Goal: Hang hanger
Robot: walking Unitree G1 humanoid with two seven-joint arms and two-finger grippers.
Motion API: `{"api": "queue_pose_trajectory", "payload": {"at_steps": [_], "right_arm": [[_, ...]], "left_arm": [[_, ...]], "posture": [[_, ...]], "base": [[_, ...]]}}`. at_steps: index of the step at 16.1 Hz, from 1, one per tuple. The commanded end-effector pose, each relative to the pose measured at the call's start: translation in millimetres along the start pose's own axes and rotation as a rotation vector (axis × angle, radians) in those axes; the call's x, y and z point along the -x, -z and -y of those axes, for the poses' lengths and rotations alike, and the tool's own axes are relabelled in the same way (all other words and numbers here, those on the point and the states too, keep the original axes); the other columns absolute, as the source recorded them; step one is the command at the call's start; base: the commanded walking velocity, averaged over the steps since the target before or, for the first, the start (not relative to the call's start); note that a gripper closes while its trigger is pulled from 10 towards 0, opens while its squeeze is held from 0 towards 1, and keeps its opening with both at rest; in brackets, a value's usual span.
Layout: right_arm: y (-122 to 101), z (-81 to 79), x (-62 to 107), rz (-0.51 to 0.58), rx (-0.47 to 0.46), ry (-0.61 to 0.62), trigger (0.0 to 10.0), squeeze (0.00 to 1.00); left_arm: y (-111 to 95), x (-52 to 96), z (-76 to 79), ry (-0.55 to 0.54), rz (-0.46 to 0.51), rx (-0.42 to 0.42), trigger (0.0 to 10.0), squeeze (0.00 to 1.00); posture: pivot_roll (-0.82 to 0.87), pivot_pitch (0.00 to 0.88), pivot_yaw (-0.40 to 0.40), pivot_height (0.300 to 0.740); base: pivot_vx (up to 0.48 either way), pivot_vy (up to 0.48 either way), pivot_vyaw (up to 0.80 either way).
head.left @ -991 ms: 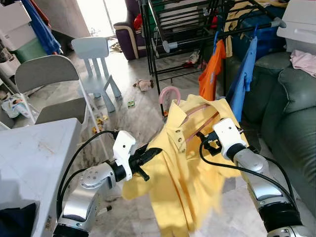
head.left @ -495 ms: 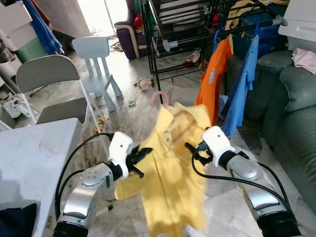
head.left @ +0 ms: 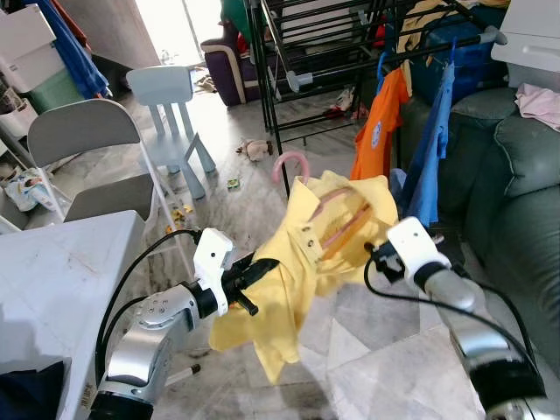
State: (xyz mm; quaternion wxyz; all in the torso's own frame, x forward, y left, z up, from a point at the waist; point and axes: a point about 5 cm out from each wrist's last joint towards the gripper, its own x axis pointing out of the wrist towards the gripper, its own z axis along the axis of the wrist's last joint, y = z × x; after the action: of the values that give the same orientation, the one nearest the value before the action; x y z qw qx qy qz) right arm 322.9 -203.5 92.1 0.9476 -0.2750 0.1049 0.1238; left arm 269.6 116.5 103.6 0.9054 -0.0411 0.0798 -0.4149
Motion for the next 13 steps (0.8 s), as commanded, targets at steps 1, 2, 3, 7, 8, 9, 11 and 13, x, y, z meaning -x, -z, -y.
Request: {"api": "queue_pose_trajectory", "payload": {"at_steps": [1, 2, 3, 7, 8, 9, 11, 13], "right_arm": [[-4, -1.0, -6.2, 0.020, 0.051, -0.002, 10.0, 0.00], [-5, 1.4, -7.9, 0.022, 0.068, 0.013, 10.0, 0.00], [-5, 4.9, -11.1, 0.022, 0.072, 0.029, 10.0, 0.00], [-3, 7.3, -18.5, 0.013, 0.036, 0.040, 0.0, 0.00], [-2, 8.0, -18.3, 0.014, 0.026, 0.051, 0.0, 0.00], [-1, 9.1, -17.9, 0.016, 0.013, 0.056, 0.0, 0.00], [3, 12.8, -15.3, 0.022, 0.000, 0.072, 0.0, 0.00], [9, 14.9, -11.6, 0.018, -0.002, 0.082, 0.0, 0.00]], "left_arm": [[-13, 3.1, 3.5, 0.045, 0.046, -0.016, 10.0, 0.00], [-14, 3.4, 5.4, 0.060, 0.045, -0.019, 10.0, 0.00], [-15, 4.3, 8.1, 0.082, 0.041, -0.016, 10.0, 0.00], [-18, 6.4, 12.1, 0.111, 0.042, -0.012, 10.0, 0.00], [-18, 7.3, 10.9, 0.104, 0.042, -0.013, 10.0, 0.00], [-18, 8.1, 9.8, 0.100, 0.039, -0.013, 10.0, 0.00], [-18, 9.2, 7.9, 0.089, 0.036, -0.010, 10.0, 0.00], [-18, 8.0, 7.4, 0.085, 0.035, -0.012, 10.0, 0.00]], "posture": [[-0.15, 0.000, 0.171, 0.740], [-0.15, 0.000, 0.171, 0.740], [-0.14, 0.000, 0.171, 0.740], [-0.13, 0.000, 0.169, 0.740], [-0.13, 0.000, 0.168, 0.740], [-0.13, 0.000, 0.168, 0.740], [-0.14, 0.000, 0.169, 0.740], [-0.14, 0.000, 0.168, 0.740]], "base": [[0.000, 0.000, 0.00], [0.000, 0.000, 0.00], [0.000, 0.000, 0.00], [0.000, 0.000, 0.00], [0.000, 0.000, 0.00], [0.000, 0.000, 0.00], [0.000, 0.000, 0.00], [0.000, 0.000, 0.00]]}}
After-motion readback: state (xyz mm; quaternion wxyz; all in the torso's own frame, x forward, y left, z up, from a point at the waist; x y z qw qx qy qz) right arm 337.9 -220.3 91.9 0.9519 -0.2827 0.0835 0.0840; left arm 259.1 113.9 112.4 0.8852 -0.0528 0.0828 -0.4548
